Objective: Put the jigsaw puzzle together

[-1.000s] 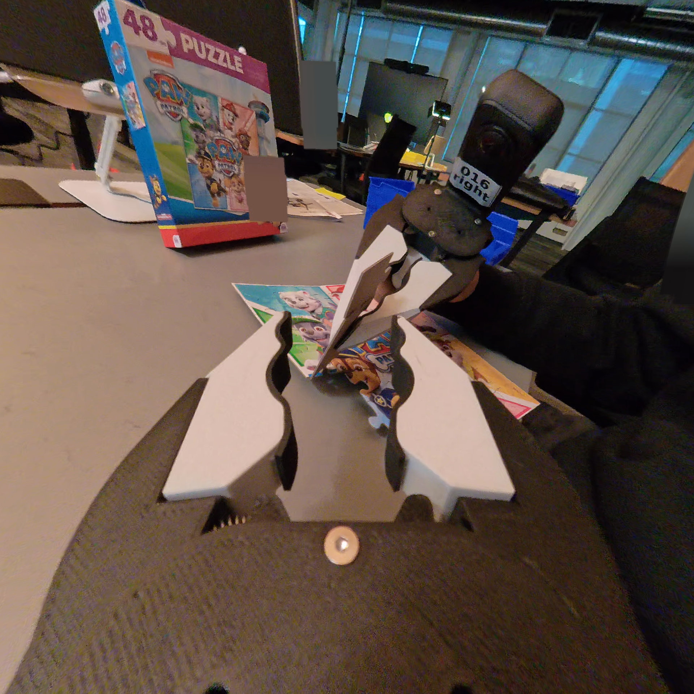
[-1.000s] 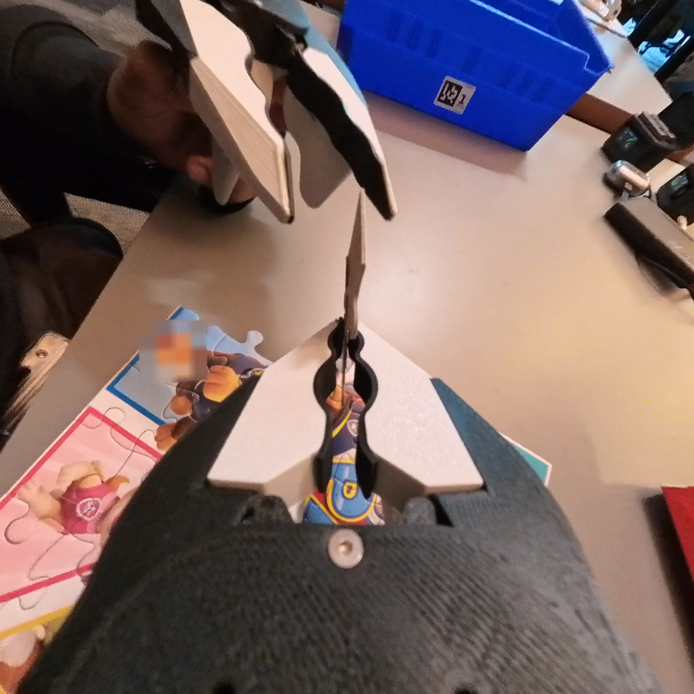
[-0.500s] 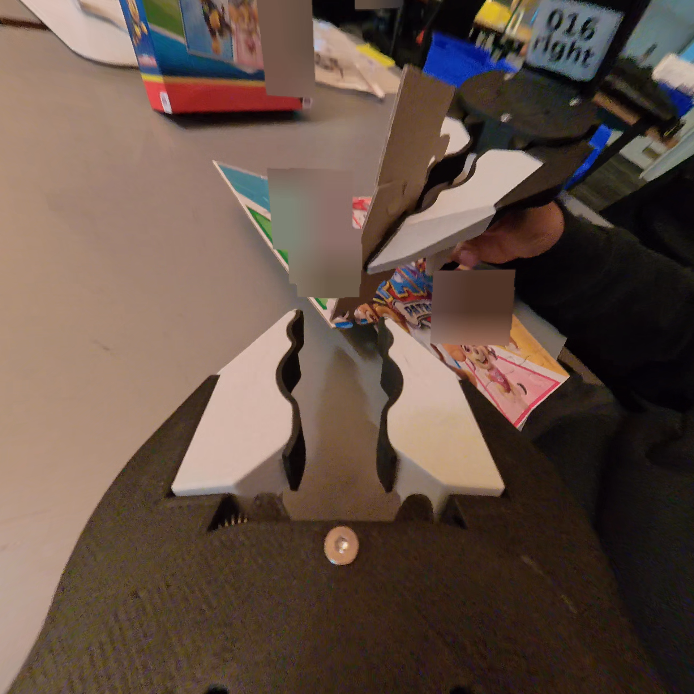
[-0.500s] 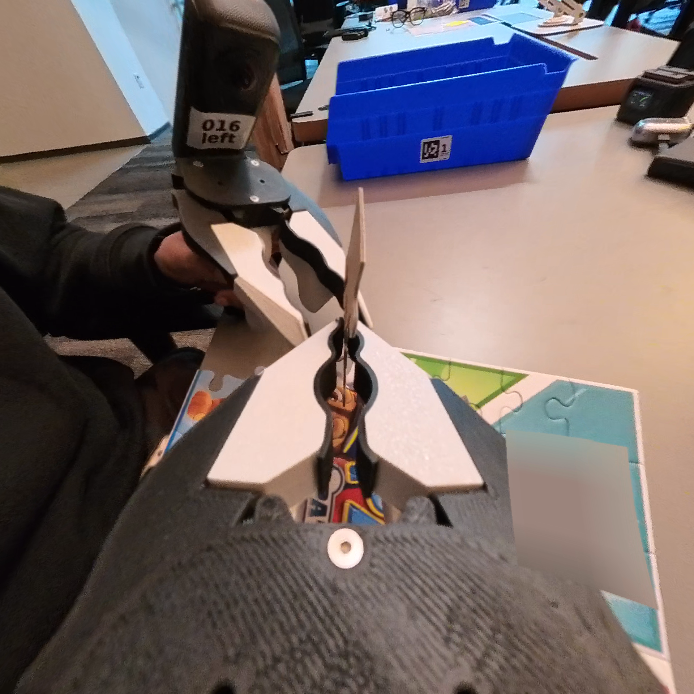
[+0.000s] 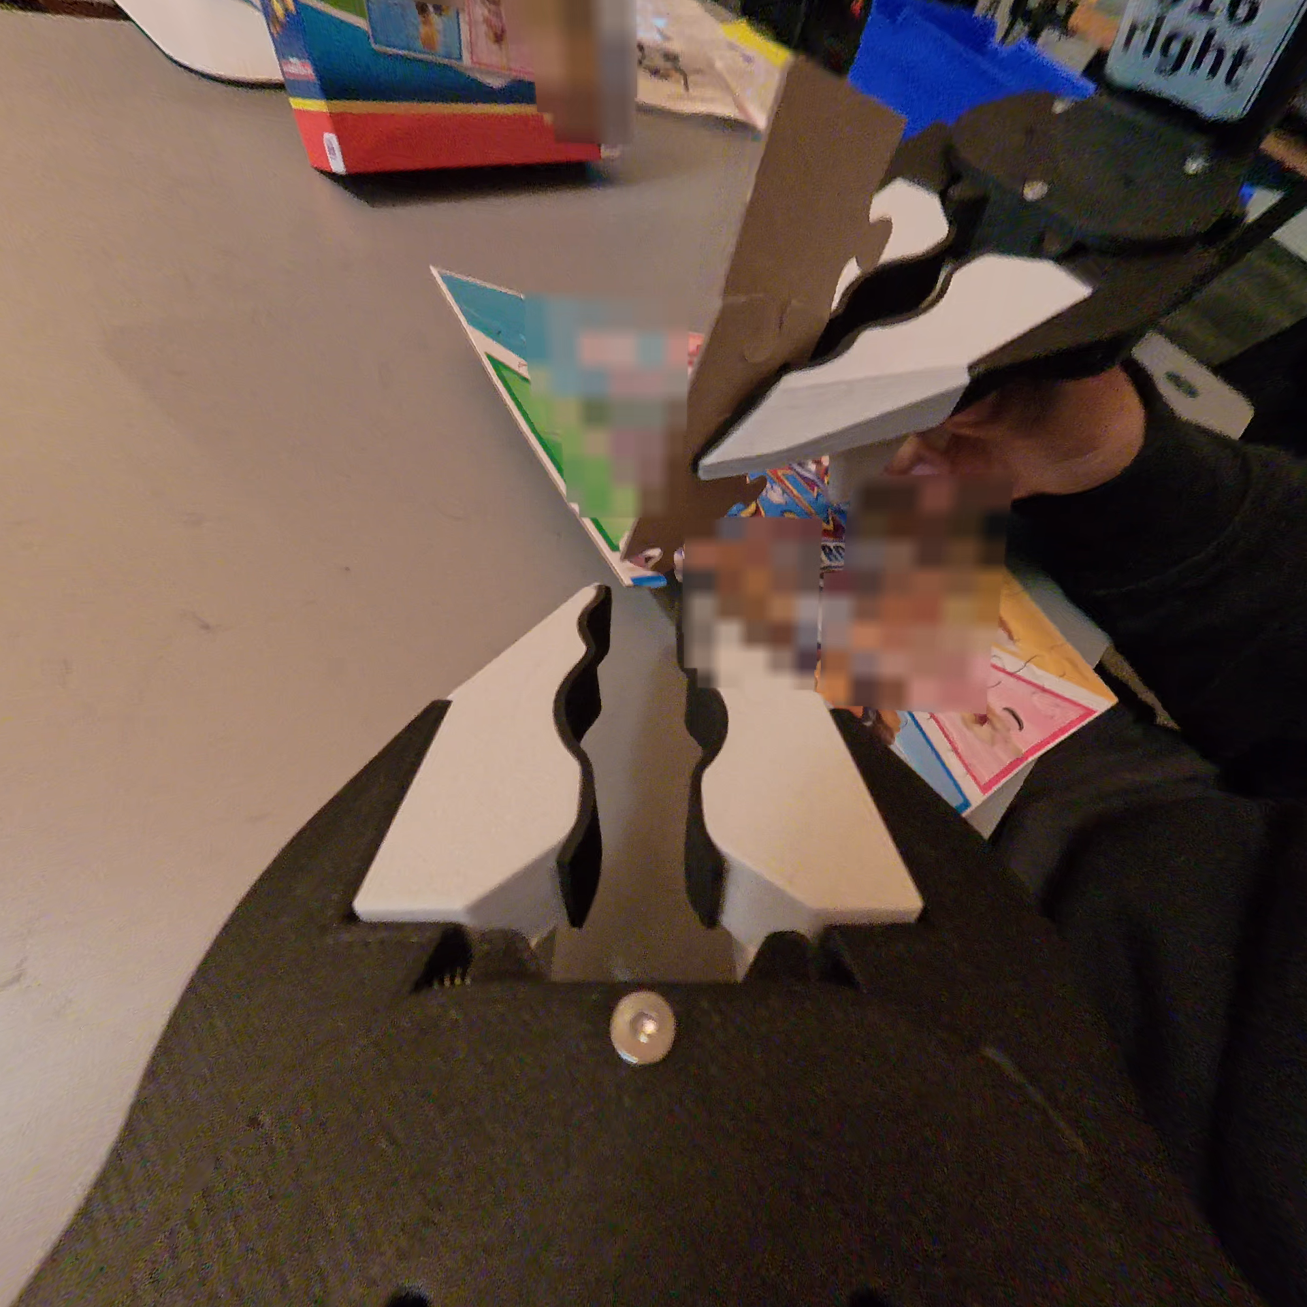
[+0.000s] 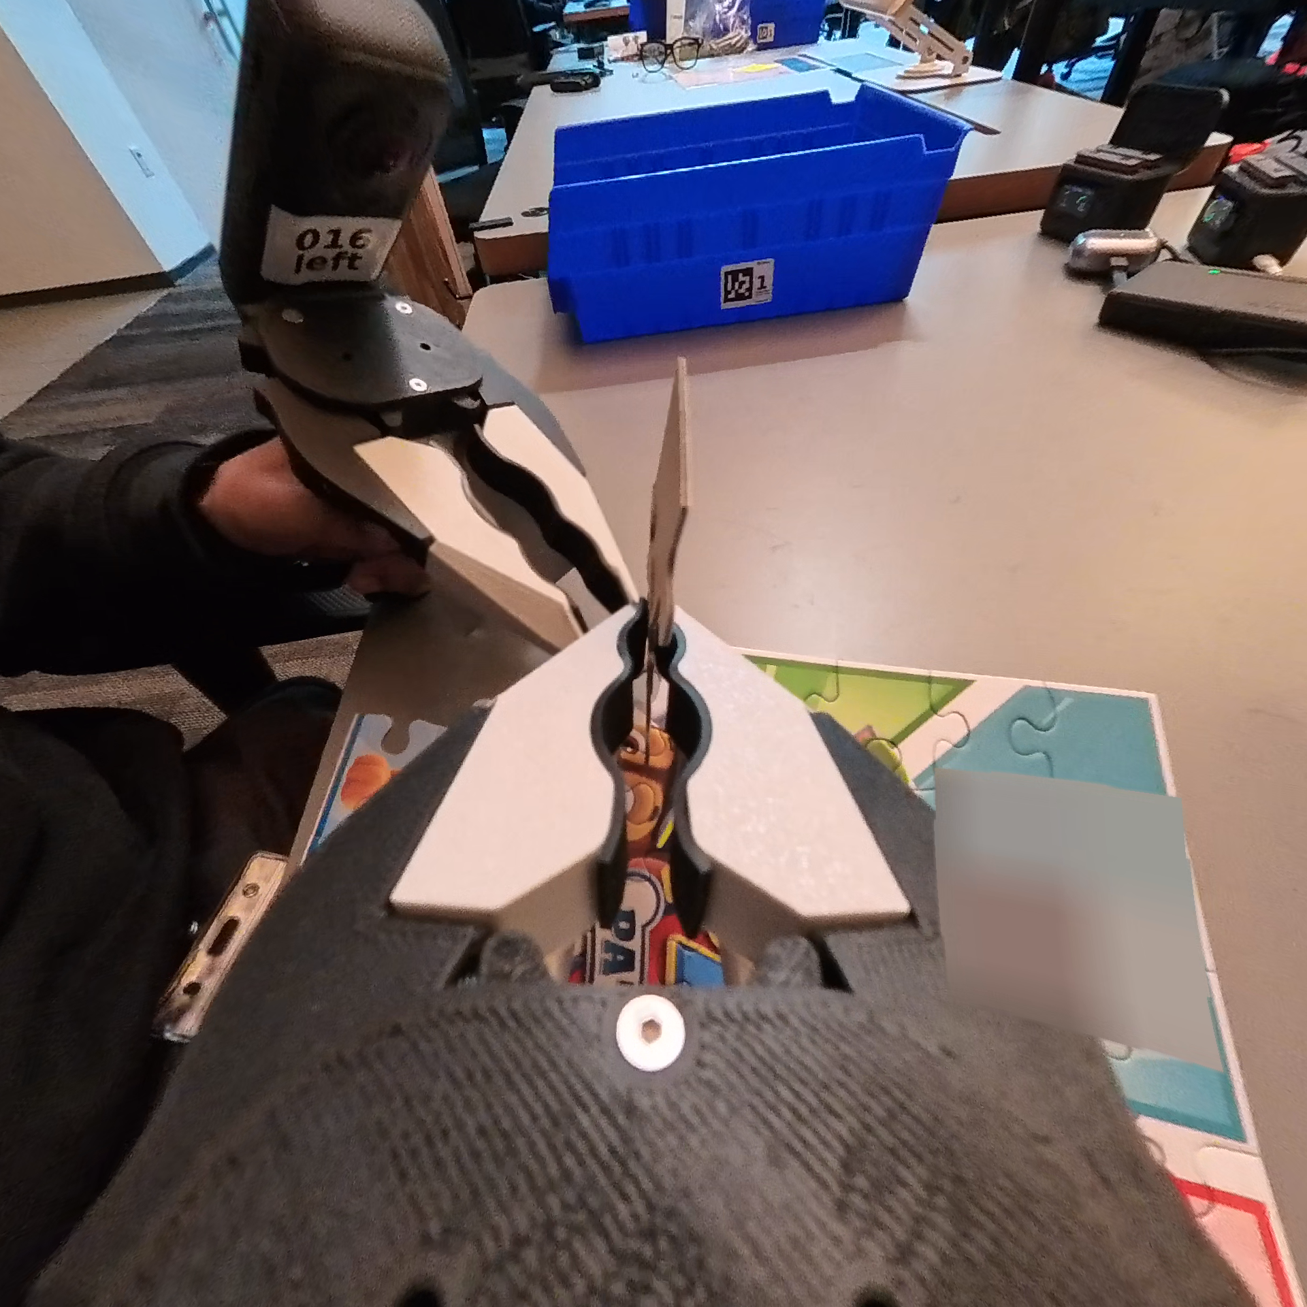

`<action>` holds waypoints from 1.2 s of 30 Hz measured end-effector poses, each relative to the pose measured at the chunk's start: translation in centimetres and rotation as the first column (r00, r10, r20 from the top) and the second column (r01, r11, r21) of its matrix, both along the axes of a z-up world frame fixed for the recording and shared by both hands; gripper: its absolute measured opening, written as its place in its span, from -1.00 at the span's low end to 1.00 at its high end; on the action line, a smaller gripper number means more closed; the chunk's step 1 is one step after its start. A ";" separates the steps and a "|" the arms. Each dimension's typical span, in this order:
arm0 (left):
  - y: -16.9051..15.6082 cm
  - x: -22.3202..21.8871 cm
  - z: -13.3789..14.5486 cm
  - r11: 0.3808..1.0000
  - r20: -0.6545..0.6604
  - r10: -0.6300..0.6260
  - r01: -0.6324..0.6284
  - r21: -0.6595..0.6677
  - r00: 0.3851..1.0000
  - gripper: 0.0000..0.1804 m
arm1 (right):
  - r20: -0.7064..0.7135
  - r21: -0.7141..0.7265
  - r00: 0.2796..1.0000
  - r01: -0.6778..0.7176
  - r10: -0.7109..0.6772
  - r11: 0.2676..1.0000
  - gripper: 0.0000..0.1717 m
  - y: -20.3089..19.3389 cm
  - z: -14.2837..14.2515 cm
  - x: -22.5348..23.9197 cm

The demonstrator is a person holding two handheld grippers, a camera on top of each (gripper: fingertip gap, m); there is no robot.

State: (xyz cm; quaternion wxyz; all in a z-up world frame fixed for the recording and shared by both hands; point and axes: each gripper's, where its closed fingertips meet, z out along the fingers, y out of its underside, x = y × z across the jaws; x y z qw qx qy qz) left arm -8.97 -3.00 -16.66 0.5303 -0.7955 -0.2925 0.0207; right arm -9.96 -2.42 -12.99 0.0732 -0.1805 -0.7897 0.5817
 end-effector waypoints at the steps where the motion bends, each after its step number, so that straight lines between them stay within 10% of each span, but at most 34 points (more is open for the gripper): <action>1: 0.0 -0.2 0.2 1.000 -0.010 0.011 -0.011 0.009 1.000 -0.82 | 0.004 0.000 1.000 -0.005 0.005 1.000 -1.00 -0.1 -0.1 0.1; 20: -0.2 -0.2 -3.6 0.975 0.090 0.047 -0.026 -0.219 0.995 -0.94 | -0.077 0.076 0.997 -0.003 0.009 0.997 -1.00 -1.4 -1.0 0.9; 26: -0.1 -0.7 -1.7 0.995 0.066 0.058 -0.052 -0.088 0.996 -0.93 | -0.204 0.087 0.976 0.090 -0.071 0.992 -1.00 0.3 0.0 -0.4; 31: 0.7 0.8 2.7 0.949 0.204 -0.118 0.050 0.312 0.972 -0.65 | -0.704 0.347 0.708 0.413 -0.058 0.842 -1.00 2.8 0.1 -2.4; 36: 0.2 1.0 5.0 0.804 0.369 -0.288 0.014 0.594 0.884 -0.32 | -0.871 0.428 0.461 0.546 0.168 0.720 -1.00 1.4 0.0 -1.6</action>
